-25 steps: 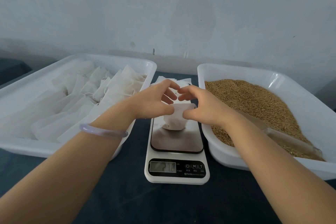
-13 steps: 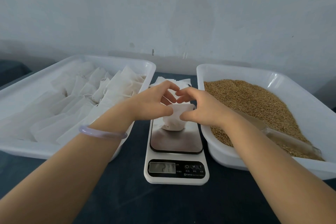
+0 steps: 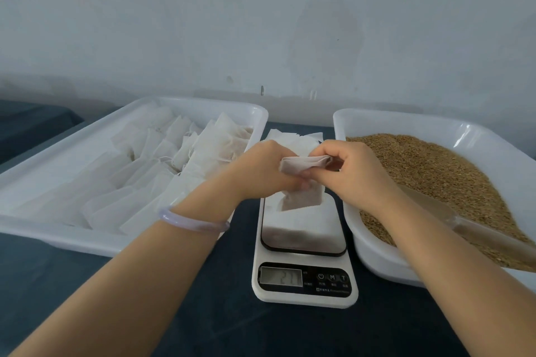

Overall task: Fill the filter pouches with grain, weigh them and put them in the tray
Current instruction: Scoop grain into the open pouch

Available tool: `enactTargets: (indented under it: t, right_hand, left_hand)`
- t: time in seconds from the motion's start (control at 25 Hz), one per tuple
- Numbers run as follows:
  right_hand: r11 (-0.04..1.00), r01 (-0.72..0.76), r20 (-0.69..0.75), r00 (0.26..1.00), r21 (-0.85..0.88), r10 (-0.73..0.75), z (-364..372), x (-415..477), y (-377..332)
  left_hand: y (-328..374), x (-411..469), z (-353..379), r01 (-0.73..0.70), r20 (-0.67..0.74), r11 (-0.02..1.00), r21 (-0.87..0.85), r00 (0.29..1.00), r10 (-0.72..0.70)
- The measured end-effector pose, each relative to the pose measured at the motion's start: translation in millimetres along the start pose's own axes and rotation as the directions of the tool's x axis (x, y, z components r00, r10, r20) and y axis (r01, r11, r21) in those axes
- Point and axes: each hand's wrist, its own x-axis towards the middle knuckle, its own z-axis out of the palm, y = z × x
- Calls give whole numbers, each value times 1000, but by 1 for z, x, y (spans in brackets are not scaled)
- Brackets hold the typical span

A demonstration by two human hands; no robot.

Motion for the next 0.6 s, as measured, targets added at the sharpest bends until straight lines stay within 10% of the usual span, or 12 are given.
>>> enactTargets:
  t: [0.2, 0.4, 0.6]
  right_hand:
    - [996, 19, -93, 996, 83, -11, 0, 2, -1]
    - [998, 17, -84, 996, 59, -12, 2, 2, 2]
    - [999, 20, -62, 998, 44, -17, 2, 2, 3]
  left_hand:
    - [-6, -1, -24, -16, -289, 979, -201, 956, -44]
    - [-30, -6, -58, 265, -772, 949, -168, 564, -294]
    - [-53, -12, -62, 580, -496, 811, -79, 683, -536]
